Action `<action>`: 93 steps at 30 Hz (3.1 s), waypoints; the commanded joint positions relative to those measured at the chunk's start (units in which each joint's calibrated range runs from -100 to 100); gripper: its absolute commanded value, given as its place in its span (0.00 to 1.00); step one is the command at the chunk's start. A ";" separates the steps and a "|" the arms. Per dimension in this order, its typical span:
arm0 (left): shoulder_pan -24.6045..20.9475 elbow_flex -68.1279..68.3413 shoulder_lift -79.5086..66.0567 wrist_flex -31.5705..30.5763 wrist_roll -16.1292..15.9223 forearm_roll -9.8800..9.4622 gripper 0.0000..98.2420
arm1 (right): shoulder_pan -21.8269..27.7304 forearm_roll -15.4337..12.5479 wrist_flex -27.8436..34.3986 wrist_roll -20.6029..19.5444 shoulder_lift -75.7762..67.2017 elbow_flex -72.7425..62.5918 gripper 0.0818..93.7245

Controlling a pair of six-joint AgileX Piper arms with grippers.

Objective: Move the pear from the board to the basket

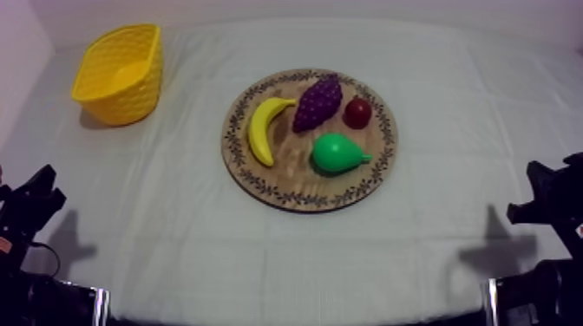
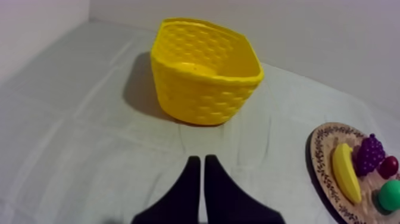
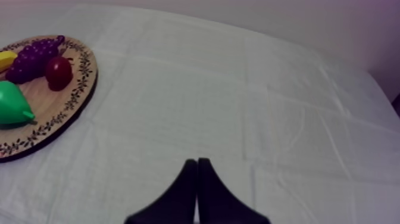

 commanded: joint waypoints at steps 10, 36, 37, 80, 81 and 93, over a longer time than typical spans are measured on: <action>-0.02 0.01 -0.05 -0.31 -0.55 -0.05 0.00 | 0.00 -0.01 0.01 0.03 0.01 0.03 0.00; 19.60 -48.71 53.63 -22.16 1.42 -13.56 0.01 | 0.00 -0.01 0.01 0.03 0.01 0.03 0.00; 20.44 -50.87 55.65 -21.81 1.66 -14.37 0.01 | 0.00 -0.01 0.01 0.03 0.01 0.03 0.00; 33.18 -79.80 92.64 13.91 -25.39 -2.12 0.12 | 0.00 -0.01 0.01 -0.02 0.01 0.03 0.00; 33.21 -79.73 92.55 14.57 -25.42 -1.99 0.12 | 0.00 -0.01 0.01 -0.02 0.01 0.03 0.00; 30.25 -82.71 92.58 28.20 -39.96 8.57 0.17 | 0.00 -0.01 0.01 -0.02 0.01 0.03 0.00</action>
